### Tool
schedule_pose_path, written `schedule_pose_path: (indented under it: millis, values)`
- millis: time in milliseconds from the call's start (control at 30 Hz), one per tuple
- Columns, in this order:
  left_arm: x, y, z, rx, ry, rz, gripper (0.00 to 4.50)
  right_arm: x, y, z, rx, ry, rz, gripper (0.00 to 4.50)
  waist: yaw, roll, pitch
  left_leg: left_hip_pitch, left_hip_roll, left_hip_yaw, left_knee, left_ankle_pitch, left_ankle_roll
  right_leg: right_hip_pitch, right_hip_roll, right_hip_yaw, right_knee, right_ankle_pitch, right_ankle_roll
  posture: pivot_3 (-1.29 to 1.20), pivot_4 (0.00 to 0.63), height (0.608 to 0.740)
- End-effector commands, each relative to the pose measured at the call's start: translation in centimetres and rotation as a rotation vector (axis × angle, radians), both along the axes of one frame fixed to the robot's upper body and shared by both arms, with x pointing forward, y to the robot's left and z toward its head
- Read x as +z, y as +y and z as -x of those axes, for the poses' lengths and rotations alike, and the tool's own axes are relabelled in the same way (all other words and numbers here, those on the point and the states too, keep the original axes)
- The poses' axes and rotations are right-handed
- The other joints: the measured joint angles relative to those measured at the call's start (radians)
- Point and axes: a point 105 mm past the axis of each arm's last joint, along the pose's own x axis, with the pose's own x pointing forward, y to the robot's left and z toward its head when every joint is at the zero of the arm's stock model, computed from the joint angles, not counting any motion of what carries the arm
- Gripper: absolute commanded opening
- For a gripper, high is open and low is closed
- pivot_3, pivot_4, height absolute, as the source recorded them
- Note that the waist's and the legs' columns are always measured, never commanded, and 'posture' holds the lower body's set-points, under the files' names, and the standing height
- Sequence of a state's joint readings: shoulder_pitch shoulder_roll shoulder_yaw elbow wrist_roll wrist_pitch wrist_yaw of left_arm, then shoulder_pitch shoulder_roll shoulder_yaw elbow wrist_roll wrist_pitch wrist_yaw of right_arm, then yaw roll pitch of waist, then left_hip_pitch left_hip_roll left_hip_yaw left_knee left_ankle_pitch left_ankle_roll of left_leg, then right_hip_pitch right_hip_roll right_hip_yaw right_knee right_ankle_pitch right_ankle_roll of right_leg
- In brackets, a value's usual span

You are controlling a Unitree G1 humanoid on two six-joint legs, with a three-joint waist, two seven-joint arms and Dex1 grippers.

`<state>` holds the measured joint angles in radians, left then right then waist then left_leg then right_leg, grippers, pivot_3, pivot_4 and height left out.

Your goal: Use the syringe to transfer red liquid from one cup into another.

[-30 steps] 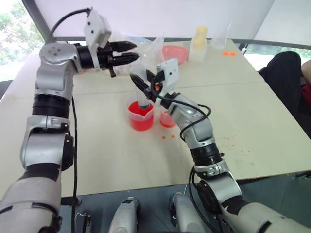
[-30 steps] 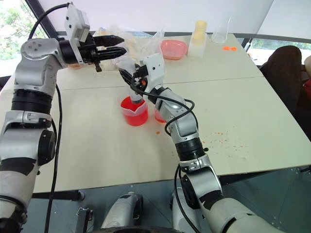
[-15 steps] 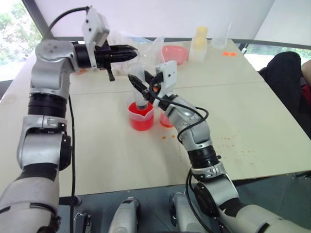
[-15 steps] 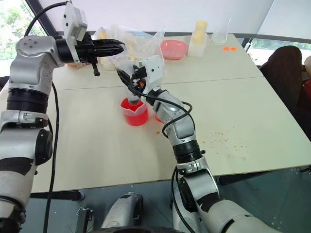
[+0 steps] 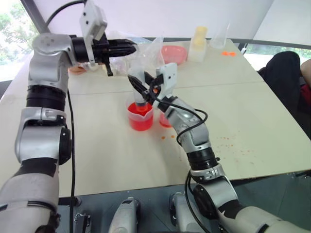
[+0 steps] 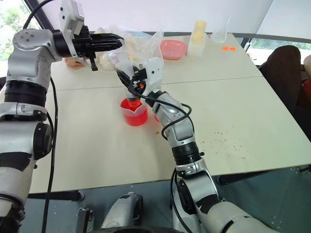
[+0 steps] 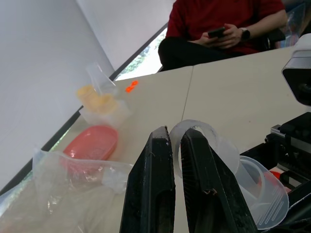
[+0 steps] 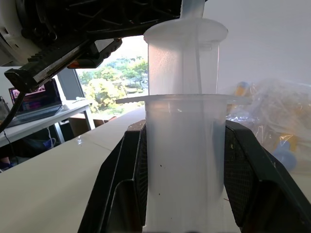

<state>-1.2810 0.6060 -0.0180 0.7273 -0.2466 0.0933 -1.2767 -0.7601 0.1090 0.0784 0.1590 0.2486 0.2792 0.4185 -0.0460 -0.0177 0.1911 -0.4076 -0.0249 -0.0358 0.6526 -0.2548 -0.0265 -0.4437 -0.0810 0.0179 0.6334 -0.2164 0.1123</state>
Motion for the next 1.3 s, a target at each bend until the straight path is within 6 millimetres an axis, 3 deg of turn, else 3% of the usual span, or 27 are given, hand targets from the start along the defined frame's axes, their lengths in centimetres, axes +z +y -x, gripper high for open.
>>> schedule_pose_path:
  millis: [33, 167, 367, 500, 633, 800, 967, 1033, 1167, 1233, 1300]
  values:
    - [4.1, 0.6, 0.8, 0.035, -0.118, 0.062, 0.41, 0.2, 3.1, 2.3, 0.132, -0.046, 0.036, 1.49, 0.000, 0.000, 0.000, 0.000, 0.000, 0.000, 0.000, 0.000, 0.000, 0.000, 0.000, 0.000, 0.000, 0.000, 0.000, 0.00, 0.150, 0.740]
    - [3.6, 0.7, 0.8, 0.030, -0.092, 0.069, 1.82, 0.5, 2.8, 2.0, 0.116, -0.055, 0.032, 1.49, -0.001, 0.000, 0.000, 0.000, 0.000, 0.000, 0.000, 0.000, 0.000, 0.000, 0.000, 0.000, 0.000, 0.000, 0.000, 0.00, 0.150, 0.740]
    - [2.9, 1.6, 0.8, 0.058, -0.059, 0.055, 4.33, 0.8, 2.4, 1.8, 0.103, -0.069, 0.035, 1.49, -0.001, 0.000, 0.000, 0.000, 0.000, 0.000, 0.000, 0.000, 0.000, 0.000, 0.000, 0.000, 0.000, 0.000, 0.000, 0.00, 0.150, 0.740]
    - [1.9, 3.9, 1.7, 0.076, 0.072, 0.101, 4.33, 1.6, 1.7, 1.4, 0.077, -0.086, 0.023, 1.49, -0.008, 0.000, 0.000, 0.000, 0.000, 0.000, 0.000, 0.000, 0.000, 0.000, 0.000, 0.000, 0.001, 0.000, 0.000, 0.00, 0.150, 0.740]
    - [-2.1, 6.7, 4.7, 0.075, 0.252, 0.036, 4.33, 2.5, 0.3, 0.8, 0.033, -0.090, -0.007, 1.49, -0.030, 0.000, 0.000, 0.000, 0.001, 0.000, 0.000, 0.000, 0.000, 0.000, 0.000, 0.000, 0.004, 0.000, 0.000, 0.00, 0.150, 0.740]
    - [-2.2, 7.6, 7.7, 0.052, 0.356, 0.182, 4.33, 3.5, -1.0, 0.4, -0.002, -0.095, -0.038, 1.49, -0.019, -0.001, 0.000, 0.000, 0.004, -0.001, 0.000, 0.000, 0.000, -0.001, 0.001, 0.001, 0.005, 0.000, 0.000, 0.00, 0.150, 0.740]
    - [-2.8, 8.8, 7.0, 0.152, 0.349, 0.265, 4.33, 4.5, -1.2, 0.5, -0.001, -0.100, -0.069, 1.49, -0.014, -0.002, 0.000, 0.002, 0.003, -0.001, 0.002, 0.000, 0.000, 0.000, 0.000, 0.002, 0.004, 0.000, 0.000, 0.00, 0.150, 0.740]
    - [-3.2, 8.7, 6.6, 0.168, 0.347, 0.280, 4.33, 5.8, -1.7, 0.7, -0.004, -0.107, -0.120, 1.49, -0.011, -0.002, 0.000, 0.002, 0.002, 0.000, 0.002, 0.000, -0.001, 0.000, 0.000, 0.002, 0.005, 0.000, 0.000, 0.00, 0.150, 0.740]
    - [-3.7, 8.1, 6.1, 0.172, 0.343, 0.285, 4.33, 9.0, -3.4, 1.3, -0.010, -0.115, -0.234, 1.49, -0.009, -0.002, 0.000, 0.002, 0.002, 0.000, 0.002, 0.001, -0.001, 0.000, 0.000, 0.002, 0.006, 0.000, -0.001, 0.00, 0.150, 0.740]
    - [-4.0, 7.3, 5.8, 0.148, 0.347, 0.277, 4.33, 10.9, -5.5, 1.8, -0.050, -0.149, -0.250, 1.49, -0.006, -0.002, 0.000, 0.002, 0.002, 0.000, 0.002, 0.001, -0.001, 0.000, 0.000, 0.002, 0.006, 0.000, -0.001, 0.00, 0.150, 0.740]
    - [-4.1, 6.8, 5.7, 0.131, 0.345, 0.276, 4.33, 11.5, -6.7, 2.1, -0.086, -0.174, -0.231, 1.49, 0.004, -0.002, 0.000, 0.002, 0.002, 0.000, 0.002, 0.001, -0.001, 0.000, -0.001, 0.002, 0.005, 0.000, -0.001, 0.00, 0.150, 0.740]
